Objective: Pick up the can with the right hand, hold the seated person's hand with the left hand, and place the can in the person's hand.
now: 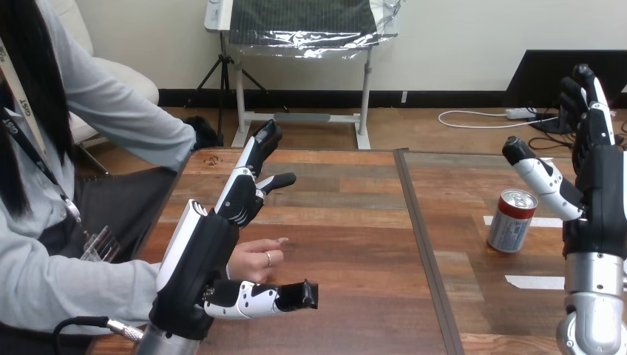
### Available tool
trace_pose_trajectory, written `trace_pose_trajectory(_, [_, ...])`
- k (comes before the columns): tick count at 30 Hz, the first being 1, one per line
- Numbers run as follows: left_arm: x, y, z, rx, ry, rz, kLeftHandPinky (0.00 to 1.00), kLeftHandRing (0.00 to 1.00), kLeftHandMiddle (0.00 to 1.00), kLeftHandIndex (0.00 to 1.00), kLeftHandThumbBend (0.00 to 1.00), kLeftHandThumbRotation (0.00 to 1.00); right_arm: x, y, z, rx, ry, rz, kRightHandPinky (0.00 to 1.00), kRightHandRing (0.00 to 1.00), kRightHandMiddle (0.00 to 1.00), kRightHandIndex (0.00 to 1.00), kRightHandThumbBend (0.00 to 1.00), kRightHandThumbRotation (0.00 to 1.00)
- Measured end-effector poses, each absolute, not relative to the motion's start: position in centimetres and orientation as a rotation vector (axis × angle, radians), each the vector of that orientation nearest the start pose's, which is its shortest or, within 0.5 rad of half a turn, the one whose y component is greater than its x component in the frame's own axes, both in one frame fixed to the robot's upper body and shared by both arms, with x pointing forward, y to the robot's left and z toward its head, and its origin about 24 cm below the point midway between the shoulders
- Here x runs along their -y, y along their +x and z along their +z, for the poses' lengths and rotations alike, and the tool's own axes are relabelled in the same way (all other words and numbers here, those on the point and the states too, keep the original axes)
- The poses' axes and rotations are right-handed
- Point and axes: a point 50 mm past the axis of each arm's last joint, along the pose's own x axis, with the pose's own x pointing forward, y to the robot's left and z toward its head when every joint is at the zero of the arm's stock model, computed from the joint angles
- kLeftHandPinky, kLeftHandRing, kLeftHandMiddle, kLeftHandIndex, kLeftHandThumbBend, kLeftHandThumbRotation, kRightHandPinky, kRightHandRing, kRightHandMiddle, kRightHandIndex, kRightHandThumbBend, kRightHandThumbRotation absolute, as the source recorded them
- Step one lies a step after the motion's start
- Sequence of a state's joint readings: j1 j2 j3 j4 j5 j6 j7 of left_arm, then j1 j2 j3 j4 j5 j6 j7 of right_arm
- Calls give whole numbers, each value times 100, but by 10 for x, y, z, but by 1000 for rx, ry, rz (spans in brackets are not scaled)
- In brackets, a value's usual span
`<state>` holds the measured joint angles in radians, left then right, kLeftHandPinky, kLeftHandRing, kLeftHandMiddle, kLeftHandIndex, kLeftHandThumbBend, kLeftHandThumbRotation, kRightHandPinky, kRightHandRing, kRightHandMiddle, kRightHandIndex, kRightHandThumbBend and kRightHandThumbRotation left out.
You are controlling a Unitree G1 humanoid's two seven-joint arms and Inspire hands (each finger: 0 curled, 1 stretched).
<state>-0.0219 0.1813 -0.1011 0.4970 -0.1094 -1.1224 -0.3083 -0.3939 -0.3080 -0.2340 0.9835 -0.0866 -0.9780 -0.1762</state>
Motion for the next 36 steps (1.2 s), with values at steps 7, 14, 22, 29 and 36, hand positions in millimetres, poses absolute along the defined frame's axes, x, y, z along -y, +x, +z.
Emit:
trace_pose_trajectory(7, [-158,216,37,619,164,-376,83,100,100,100,100,52,263,291,45,379,-300,-313,98,95,92,96,100,55])
trace_pose_trajectory(14, [-157,216,36,612,164,-378,83,100,100,100,100,52,271,296,41,296,-335,-324,98,96,92,96,100,55])
trace_pose_trajectory(22, [-158,217,36,605,163,-378,83,100,100,100,100,52,278,300,35,196,-368,-340,97,94,92,95,100,58])
trace_pose_trajectory(29, [-158,217,36,604,163,-377,84,100,100,100,100,51,283,301,27,102,-390,-349,95,92,90,95,100,61])
trace_pose_trajectory(36, [-157,217,39,614,163,-378,84,100,100,100,100,51,285,302,16,-5,-412,-358,90,90,89,94,100,65])
